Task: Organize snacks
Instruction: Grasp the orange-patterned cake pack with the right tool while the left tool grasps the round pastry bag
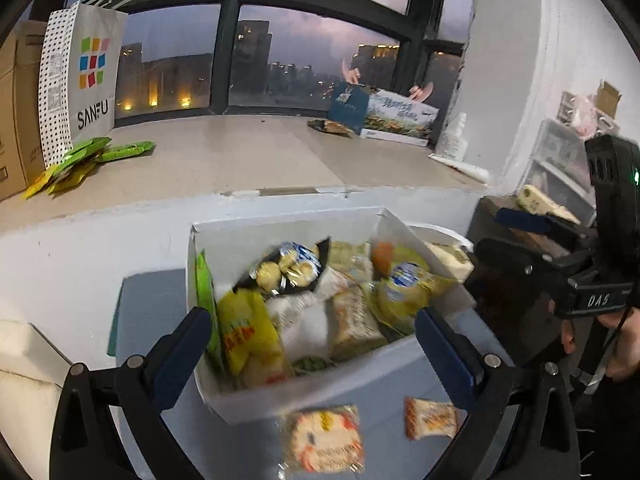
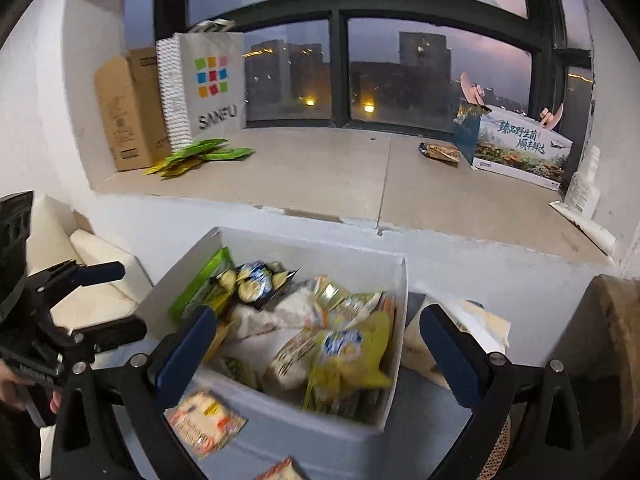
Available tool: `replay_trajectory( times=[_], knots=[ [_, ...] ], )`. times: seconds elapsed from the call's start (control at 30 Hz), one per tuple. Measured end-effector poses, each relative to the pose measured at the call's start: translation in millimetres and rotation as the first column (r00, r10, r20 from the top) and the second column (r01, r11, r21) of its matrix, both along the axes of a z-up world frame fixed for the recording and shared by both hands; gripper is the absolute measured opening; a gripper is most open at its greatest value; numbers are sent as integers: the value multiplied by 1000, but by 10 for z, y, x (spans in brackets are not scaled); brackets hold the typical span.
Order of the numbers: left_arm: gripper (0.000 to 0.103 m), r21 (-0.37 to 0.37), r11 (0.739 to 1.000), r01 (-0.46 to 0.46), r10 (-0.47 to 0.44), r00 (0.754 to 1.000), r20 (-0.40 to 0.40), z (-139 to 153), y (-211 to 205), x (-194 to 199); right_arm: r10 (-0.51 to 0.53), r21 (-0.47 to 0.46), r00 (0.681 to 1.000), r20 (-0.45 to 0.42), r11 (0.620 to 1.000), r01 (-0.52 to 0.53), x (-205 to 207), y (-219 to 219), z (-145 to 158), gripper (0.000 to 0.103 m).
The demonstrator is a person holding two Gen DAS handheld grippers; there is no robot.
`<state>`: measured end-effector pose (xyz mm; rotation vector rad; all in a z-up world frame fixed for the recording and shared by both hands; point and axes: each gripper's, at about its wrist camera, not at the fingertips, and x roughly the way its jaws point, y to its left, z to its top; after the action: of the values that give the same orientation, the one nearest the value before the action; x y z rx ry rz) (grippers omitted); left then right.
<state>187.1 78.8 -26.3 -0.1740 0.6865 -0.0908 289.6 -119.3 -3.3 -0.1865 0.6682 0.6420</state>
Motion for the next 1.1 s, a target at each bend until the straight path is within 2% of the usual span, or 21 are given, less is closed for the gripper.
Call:
replay_trajectory(
  times=[0.2,0.4,0.63,0.83,1.1],
  knots=[
    [103,7,1000,24,-24,997,79,55,-188,-554,19,45,1000,19,999,-19,-519,-313,-60,103],
    [103,42,998,40,-44,995,88,-24,-417,-968,5,95,1000,20,995,-7,-1083,-655,-275,103],
    [103,-33,997,63,-61,997,47,-329,-648,-1352,19,79,999,-27,997,-17,-1617,-934,-741,103],
    [103,-56,997,56,-56,998,-13,-531,-717,-1495,13,30,993,-116,1000,-10,-1665,-1044,-1099,103],
    [103,-60,997,41,-42,999,-24,-585,-706,-1612,-23,25,991,-130,999,26,-1512,-1076,-1186,103]
  ],
)
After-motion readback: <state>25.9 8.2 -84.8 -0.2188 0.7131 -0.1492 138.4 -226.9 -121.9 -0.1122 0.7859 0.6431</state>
